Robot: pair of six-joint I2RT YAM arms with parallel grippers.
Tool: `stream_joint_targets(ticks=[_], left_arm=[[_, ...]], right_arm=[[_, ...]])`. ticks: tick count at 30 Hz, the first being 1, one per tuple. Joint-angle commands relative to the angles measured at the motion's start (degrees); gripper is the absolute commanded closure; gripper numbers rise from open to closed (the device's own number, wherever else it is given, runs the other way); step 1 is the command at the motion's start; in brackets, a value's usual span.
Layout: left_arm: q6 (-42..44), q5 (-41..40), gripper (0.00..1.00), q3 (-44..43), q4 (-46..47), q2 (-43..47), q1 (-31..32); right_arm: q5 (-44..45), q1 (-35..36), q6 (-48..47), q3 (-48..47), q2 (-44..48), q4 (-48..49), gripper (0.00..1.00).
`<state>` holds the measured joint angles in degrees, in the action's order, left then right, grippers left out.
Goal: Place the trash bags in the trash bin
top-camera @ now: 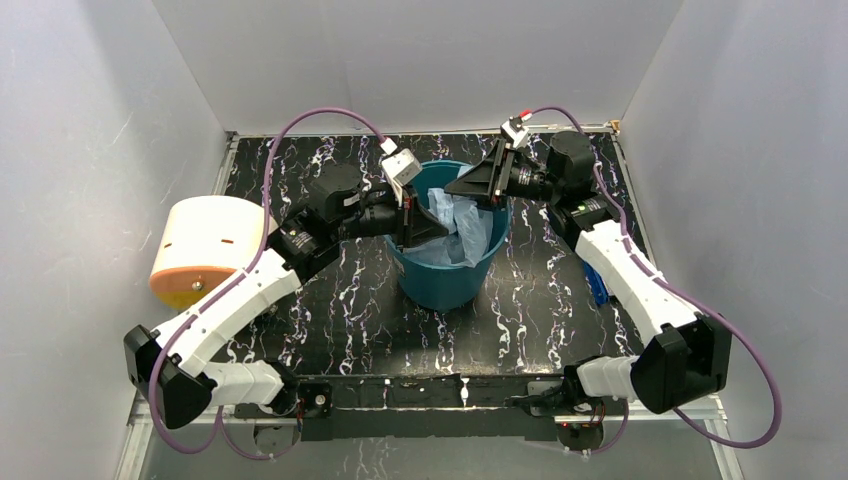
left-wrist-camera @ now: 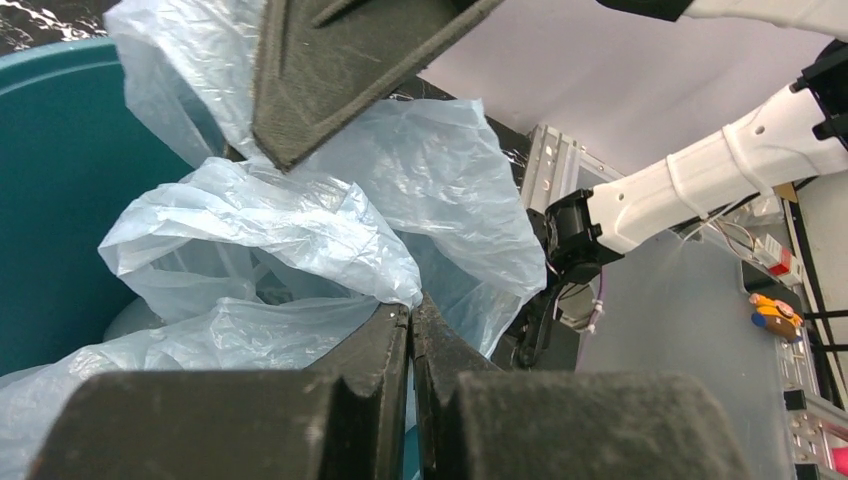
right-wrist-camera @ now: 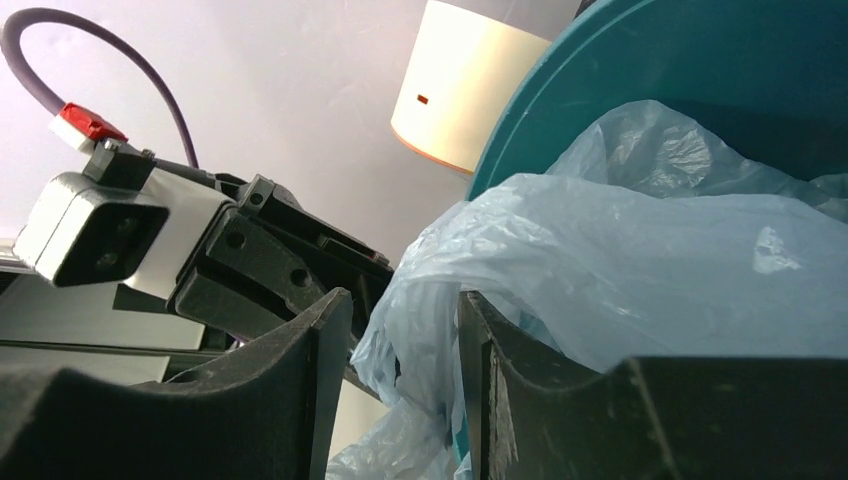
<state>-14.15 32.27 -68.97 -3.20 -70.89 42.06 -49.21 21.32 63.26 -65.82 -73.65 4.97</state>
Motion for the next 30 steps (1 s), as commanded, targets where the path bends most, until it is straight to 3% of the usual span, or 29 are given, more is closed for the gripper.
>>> stream_joint_targets(ticks=[1, 7, 12, 13, 14, 15, 19, 24, 26, 28, 30], left_arm=[[-0.42, 3.08, 1.0, 1.21, 2.62, 1.02, -0.1], [0.31, 5.25, 1.0, 1.21, -0.09, 0.22, -0.06], [1.51, 3.71, 1.0, 1.58, -0.91, 0.76, -0.06], [1.5, 3.53, 1.0, 1.82, -0.29, 0.9, -0.05], [1.42, 3.55, 1.0, 1.96, -0.04, 0.93, -0.06], [1.37, 3.52, 1.0, 1.96, 0.01, 0.89, -0.08], [1.02, 3.67, 1.0, 2.47, 0.87, 0.76, -0.05], [0.84, 3.34, 1.0, 3.1, 1.09, 0.99, -0.07], [0.46, 3.27, 0.98, 3.36, 0.84, 1.02, -0.06], [0.44, 2.66, 0.9, 3.21, 0.03, 0.89, -0.05], [-0.19, 0.95, 0.84, 3.48, 0.57, 1.14, -0.06]], right_arm=[[-2.93, -0.31, 2.33, -1.94, -1.25, 4.67, 0.49], [-4.91, -0.29, 5.22, -1.06, -2.1, 10.28, 0.64], [-6.11, -0.23, 3.89, -1.54, -2.34, 8.54, 0.62], [-6.22, -0.26, 2.39, -2.04, -2.49, 6.87, 0.67], [-6.66, -0.24, 0.35, -2.75, -2.69, 5.31, 0.79], [-7.1, -0.28, -1.94, -3.66, -3.05, 2.86, 0.83], [-5.38, -0.1, -7.45, -6.3, -3.52, -4.83, 0.75], [-6.53, -0.13, -1.69, -2.91, -2.32, 3.7, 0.74], [-7.52, -0.07, -0.63, -2.83, -2.78, 5.23, 0.81], [-8.69, -0.09, -0.58, -3.08, -3.39, 5.7, 1.0], [-8.55, -0.07, -1.03, -2.96, -2.99, 5.63, 1.0]])
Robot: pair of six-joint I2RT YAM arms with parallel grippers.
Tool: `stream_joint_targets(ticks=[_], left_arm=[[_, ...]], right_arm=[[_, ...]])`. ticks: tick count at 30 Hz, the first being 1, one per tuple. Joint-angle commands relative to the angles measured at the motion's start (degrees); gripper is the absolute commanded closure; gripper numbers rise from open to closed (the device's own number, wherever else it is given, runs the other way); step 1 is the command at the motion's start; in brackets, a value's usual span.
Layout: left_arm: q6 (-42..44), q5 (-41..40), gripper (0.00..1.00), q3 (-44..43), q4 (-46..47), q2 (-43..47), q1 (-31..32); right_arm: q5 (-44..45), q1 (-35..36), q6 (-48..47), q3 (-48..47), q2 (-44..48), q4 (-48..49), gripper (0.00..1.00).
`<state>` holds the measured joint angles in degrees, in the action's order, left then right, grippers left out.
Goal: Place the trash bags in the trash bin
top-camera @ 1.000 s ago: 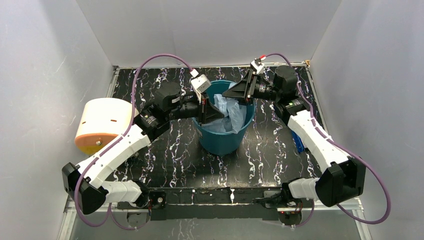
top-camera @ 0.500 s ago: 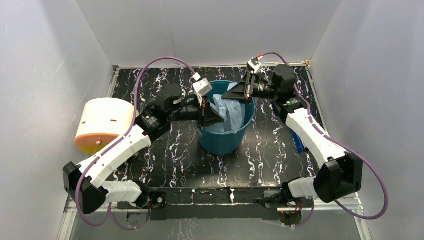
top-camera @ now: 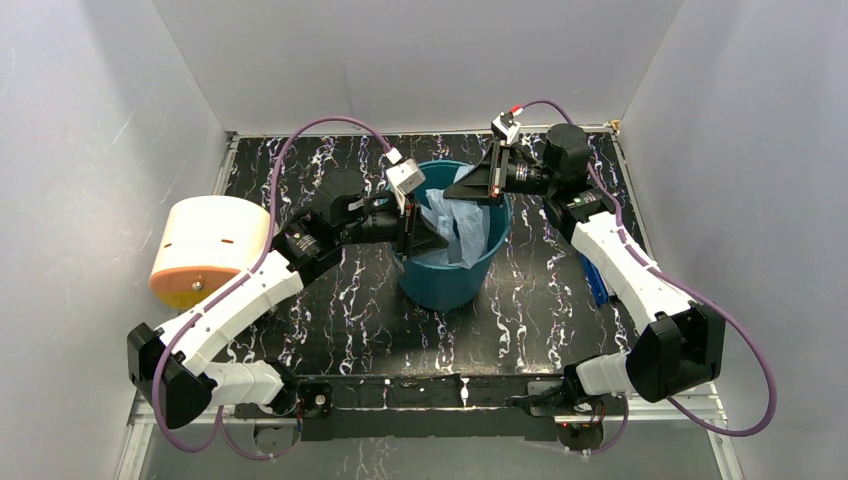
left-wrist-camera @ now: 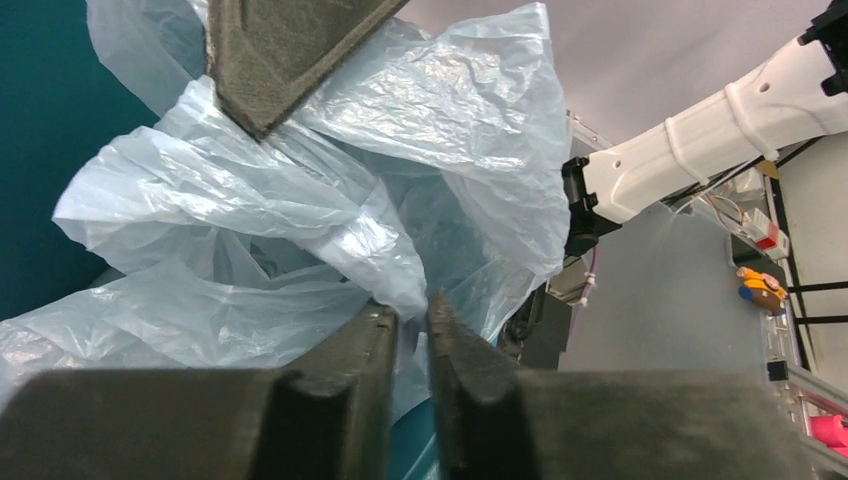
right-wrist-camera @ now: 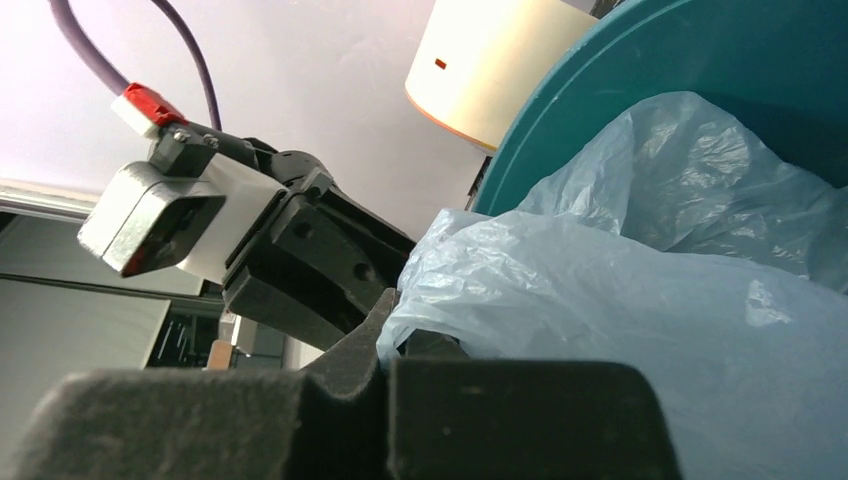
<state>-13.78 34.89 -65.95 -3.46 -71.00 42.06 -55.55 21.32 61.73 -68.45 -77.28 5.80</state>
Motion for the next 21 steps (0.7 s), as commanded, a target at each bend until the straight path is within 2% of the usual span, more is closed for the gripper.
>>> stream_joint_targets(ticks=[1, 2, 3, 5, 10, 21], left_arm=[[-1.03, -2.08, 0.76, 0.11, 0.94, 1.37, -0.1], [-1.1, -3.24, 0.6, -0.64, 0.35, 1.47, -0.06], [-0.88, -4.33, 0.5, -1.45, -0.57, 1.44, -0.05], [-0.77, -5.86, 0.43, -3.33, -1.84, 0.99, -0.28], [-4.93, -2.31, 0.36, -4.46, 3.06, 0.22, -0.99], [-11.58, -1.33, 0.37, -2.33, 13.93, -1.99, -2.15]], right_arm=[[-1.48, -0.11, 0.07, -0.13, 1.07, 4.61, 1.0], [-0.92, -0.11, -0.32, -0.01, 1.56, 4.39, 1.0], [-0.65, -0.16, -0.83, 0.02, 1.86, 4.15, 1.0], [-0.57, -0.14, -1.49, -0.11, 2.31, 3.56, 1.0], [0.17, -0.14, -1.53, 0.9, 2.98, 3.6, 1.0], [0.04, -0.07, -0.4, 1.16, 3.57, 5.43, 1.0]])
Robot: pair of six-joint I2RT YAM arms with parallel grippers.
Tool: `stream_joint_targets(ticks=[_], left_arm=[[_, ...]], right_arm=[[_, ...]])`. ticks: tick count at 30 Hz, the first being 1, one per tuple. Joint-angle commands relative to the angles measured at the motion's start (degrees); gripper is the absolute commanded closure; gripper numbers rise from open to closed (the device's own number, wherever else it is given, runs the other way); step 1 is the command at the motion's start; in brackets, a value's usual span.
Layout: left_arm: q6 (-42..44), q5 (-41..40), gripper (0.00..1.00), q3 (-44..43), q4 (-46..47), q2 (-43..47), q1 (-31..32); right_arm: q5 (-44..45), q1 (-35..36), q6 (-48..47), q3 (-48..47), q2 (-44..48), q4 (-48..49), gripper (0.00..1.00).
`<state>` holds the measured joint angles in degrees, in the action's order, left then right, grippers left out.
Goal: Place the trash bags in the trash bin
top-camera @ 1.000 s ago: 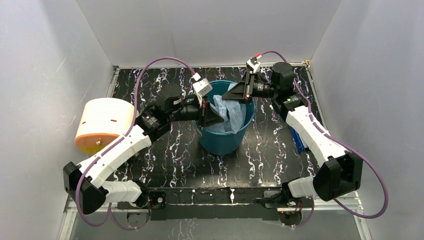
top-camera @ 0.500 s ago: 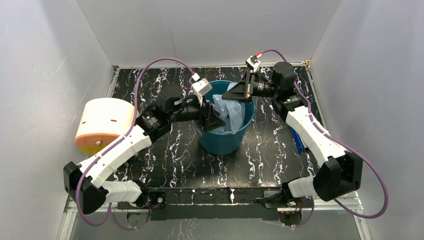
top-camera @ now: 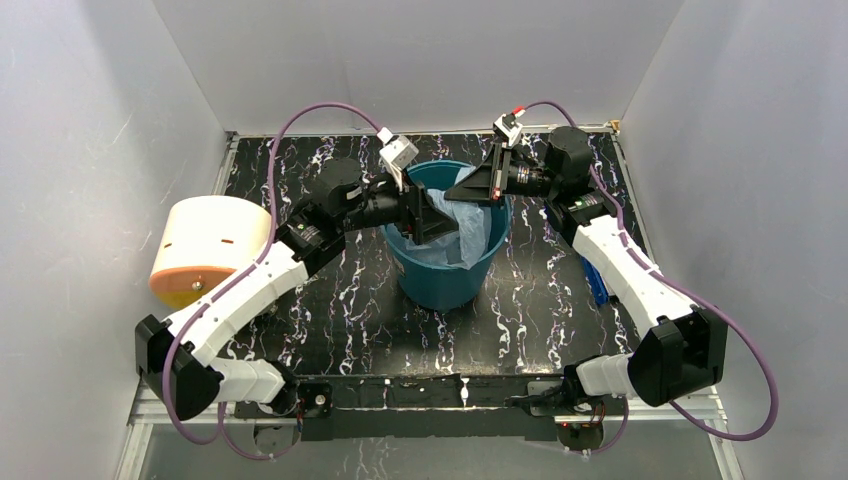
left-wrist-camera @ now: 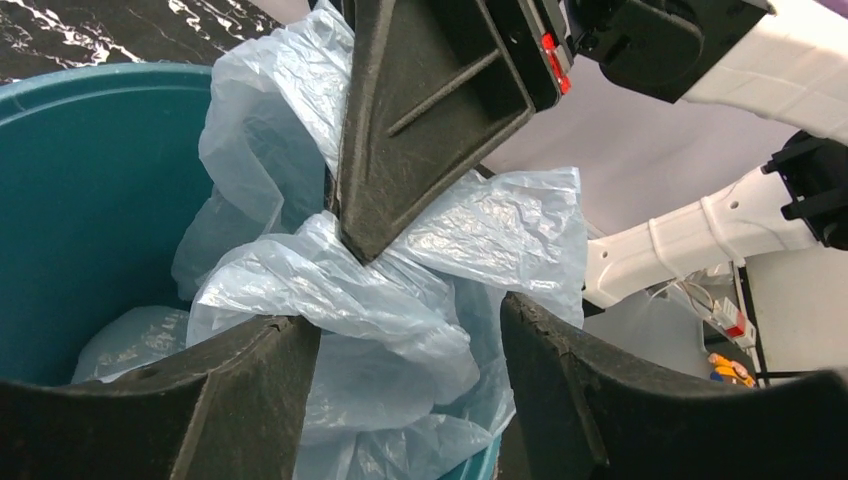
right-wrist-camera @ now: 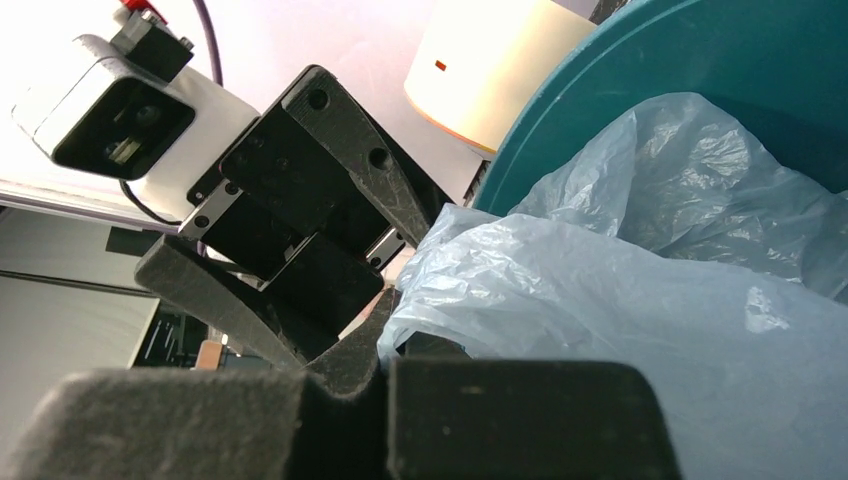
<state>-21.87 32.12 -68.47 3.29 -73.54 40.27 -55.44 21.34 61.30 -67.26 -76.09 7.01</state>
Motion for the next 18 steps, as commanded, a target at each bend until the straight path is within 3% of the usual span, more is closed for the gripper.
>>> stream_joint_targets(ticks=[1, 5, 7, 10, 14, 18], left_arm=[[-5.73, 1.72, 0.4, 1.24, 10.0, 0.52, -0.31], [-14.69, 5.43, 0.56, 5.5, 23.49, -0.57, -0.32], [-15.47, 6.48, 0.64, 6.0, 24.9, -0.73, -0.34], [-11.46, 5.54, 0.83, 4.4, 18.28, -0.58, -0.37], [-6.9, 3.05, 0.93, 2.76, 11.84, 0.56, -0.37], [-3.37, -0.98, 0.99, 1.49, 6.53, 1.49, -0.37]], right_arm=[[0.04, -0.21, 0.17, 0.07, 2.37, 4.43, 1.0], [0.5, -0.19, 0.83, 0.67, 2.49, 5.05, 1.0], [0.96, -0.16, 0.84, 0.94, 2.66, 4.95, 1.0], [1.53, -0.18, 0.93, 1.08, 2.7, 4.75, 1.0], [3.0, -0.17, 0.0, 0.8, 2.83, 3.34, 0.95], [4.06, -0.25, -2.01, -0.36, 2.88, 0.17, 0.74]])
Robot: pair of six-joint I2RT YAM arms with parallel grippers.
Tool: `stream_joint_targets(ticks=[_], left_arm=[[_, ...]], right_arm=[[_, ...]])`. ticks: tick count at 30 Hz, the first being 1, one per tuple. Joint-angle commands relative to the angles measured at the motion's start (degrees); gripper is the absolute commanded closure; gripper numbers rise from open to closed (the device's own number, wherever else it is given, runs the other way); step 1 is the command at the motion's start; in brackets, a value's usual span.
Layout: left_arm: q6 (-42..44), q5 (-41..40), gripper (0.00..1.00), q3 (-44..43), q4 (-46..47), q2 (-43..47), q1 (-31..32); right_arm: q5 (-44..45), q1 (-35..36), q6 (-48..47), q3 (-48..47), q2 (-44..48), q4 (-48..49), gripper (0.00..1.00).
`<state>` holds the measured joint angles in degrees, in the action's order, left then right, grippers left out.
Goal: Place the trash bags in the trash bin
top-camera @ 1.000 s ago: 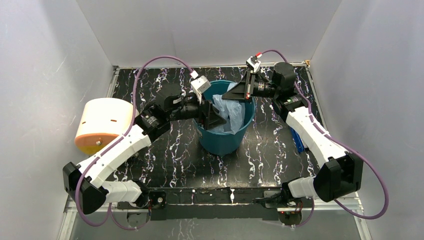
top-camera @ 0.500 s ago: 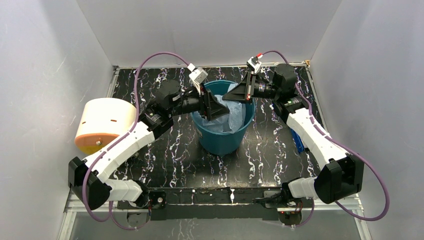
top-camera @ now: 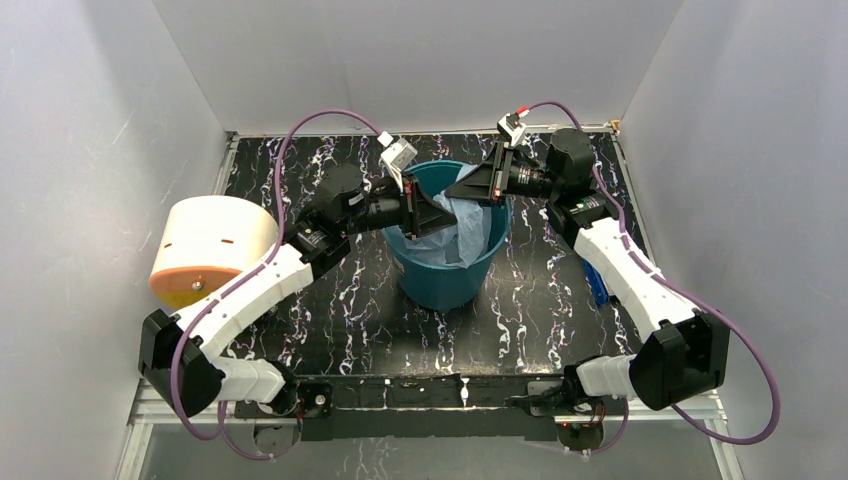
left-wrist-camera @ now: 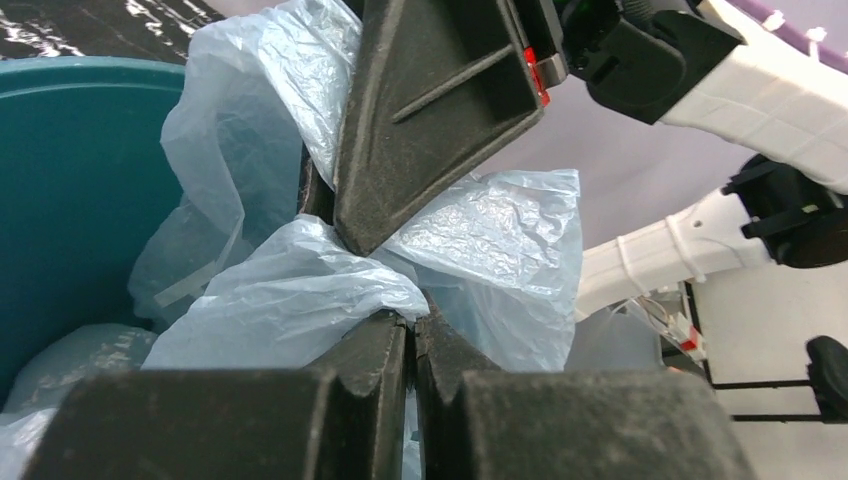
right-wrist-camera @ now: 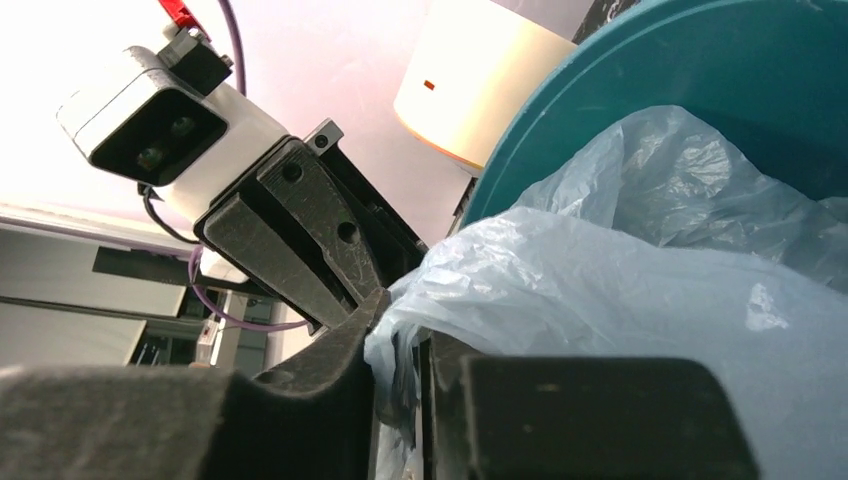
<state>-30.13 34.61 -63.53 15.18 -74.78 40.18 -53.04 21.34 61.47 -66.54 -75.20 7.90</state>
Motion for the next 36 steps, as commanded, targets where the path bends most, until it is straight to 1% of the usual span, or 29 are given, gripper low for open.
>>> stream_joint_targets(ticks=[1, 2, 4, 6, 9, 11, 14, 17, 21, 22, 24, 25, 27, 28, 30, 31, 32, 33, 36], left_arm=[[5.87, -4.46, 0.99, -3.9, -6.78, 2.91, -0.28], [6.74, -5.23, 0.99, -4.22, -8.26, 2.97, -0.28], [8.19, -6.25, 1.0, -4.69, -10.26, 3.5, -0.28], [8.87, -6.74, 1.0, -4.38, -10.12, 4.11, -0.31], [9.47, -7.42, 1.0, -4.5, -10.34, 4.28, -0.34], [9.65, -7.31, 1.0, -4.71, -10.52, 4.3, -0.37], [9.74, -7.28, 1.0, -4.68, -10.49, 4.35, -0.32], [9.42, -6.75, 1.0, -4.33, -9.84, 4.43, -0.33], [9.1, -6.0, 1.0, -4.14, -9.29, 4.63, -0.36], [9.12, -6.02, 1.0, -4.19, -9.39, 4.64, -0.37], [9.27, -5.92, 1.0, -4.3, -9.75, 4.76, -0.33], [9.3, -6.11, 1.0, -4.26, -9.92, 4.88, -0.36], [9.62, -7.66, 1.0, -4.1, -10.4, 5.27, -0.34], [9.77, -8.49, 1.0, -3.91, -10.68, 5.41, -0.37], [10.04, -9.98, 1.0, -4.54, -11.83, 5.33, -0.41], [9.79, -12.02, 1.0, -5.97, -13.92, 4.94, -0.69], [9.46, -14.65, 1.0, -7.45, -17.66, 4.74, -1.26], [9.4, -15.5, 1.0, -8.03, -18.92, 5.08, -1.89], [8.98, -15.57, 1.0, -7.28, -19.21, 7.6, -5.52]], right_arm=[[2.04, -0.32, -3.84, -1.84, 1.99, -2.77, 0.7], [2.5, -0.27, -4.99, -2.97, 2.07, -5.0, 0.65], [3.97, -0.47, -10.83, -5.96, 2.24, -12.48, 0.58], [6.3, -0.53, -16.47, -9.44, 2.54, -20.5, 0.56], [8.13, -0.55, -23.27, -13.03, 3.39, -28.21, 0.55], [7.6, -0.58, -24.18, -13.81, 3.99, -29.32, 0.54], [2.63, -0.54, -22.51, -13.32, 4.23, -26.61, 0.53], [-0.76, -0.53, -20.54, -12.79, 3.0, -25.25, 0.48], [0.16, -0.58, -19.99, -13.63, 0.42, -26.91, 0.47], [0.1, -0.55, -19.88, -13.58, -0.14, -26.92, 0.48], [-0.23, -0.53, -18.83, -13.34, -0.95, -26.23, 0.54], [-0.59, -0.51, -17.72, -12.83, -1.05, -24.58, 0.55], [-3.7, -0.55, -14.73, -11.22, -0.85, -20.04, 0.56], [-4.98, -0.56, -13.88, -10.68, -0.64, -18.34, 0.59], [-4.45, -0.59, -14.71, -10.96, -0.37, -18.45, 0.91], [-2.38, -0.62, -16.86, -11.86, -0.19, -20.83, 0.99], [1.61, -0.66, -19.72, -13.12, -0.2, -24.04, 1.0], [5.38, -0.65, -22.62, -14.67, -0.42, -27.67, 1.0], [17.28, -0.93, -29.48, -18.61, -0.87, -37.12, 1.0]])
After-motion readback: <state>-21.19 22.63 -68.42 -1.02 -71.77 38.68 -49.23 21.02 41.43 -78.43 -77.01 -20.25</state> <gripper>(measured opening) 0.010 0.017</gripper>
